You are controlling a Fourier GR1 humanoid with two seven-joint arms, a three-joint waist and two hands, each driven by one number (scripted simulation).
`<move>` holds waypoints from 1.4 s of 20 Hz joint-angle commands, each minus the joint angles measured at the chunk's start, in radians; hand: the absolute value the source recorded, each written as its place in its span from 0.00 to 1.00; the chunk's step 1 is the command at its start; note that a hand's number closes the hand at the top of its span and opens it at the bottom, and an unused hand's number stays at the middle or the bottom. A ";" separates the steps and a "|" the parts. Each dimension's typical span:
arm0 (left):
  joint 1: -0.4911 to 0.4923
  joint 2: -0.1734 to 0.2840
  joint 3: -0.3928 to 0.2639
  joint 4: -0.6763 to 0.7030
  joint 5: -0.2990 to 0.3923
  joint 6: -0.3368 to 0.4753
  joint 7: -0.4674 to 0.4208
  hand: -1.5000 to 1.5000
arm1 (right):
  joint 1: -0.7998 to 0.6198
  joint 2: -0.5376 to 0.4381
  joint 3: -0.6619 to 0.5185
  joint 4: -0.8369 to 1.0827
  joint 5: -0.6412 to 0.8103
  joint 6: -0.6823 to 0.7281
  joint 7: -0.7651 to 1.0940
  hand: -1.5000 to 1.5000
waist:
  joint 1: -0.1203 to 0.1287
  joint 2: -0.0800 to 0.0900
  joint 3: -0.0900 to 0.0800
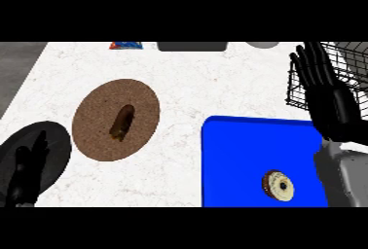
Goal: Pick the cupcake from the tray and place it in the tiered basket
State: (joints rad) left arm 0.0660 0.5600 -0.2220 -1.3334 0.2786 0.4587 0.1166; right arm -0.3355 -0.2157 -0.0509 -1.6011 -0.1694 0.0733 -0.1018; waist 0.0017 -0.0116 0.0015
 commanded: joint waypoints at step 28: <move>-0.237 -0.236 -0.136 -0.172 -0.109 0.035 -0.142 0.50 | 0.609 -0.463 -0.641 -0.251 -0.292 0.829 0.006 0.00 | -0.051 0.007 -0.006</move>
State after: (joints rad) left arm -0.1608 0.3475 -0.3464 -1.5290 0.1813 0.4842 -0.0197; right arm 0.2728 -0.5817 -0.6290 -1.7063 -0.6238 0.8933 -0.1012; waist -0.0479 -0.0072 -0.0013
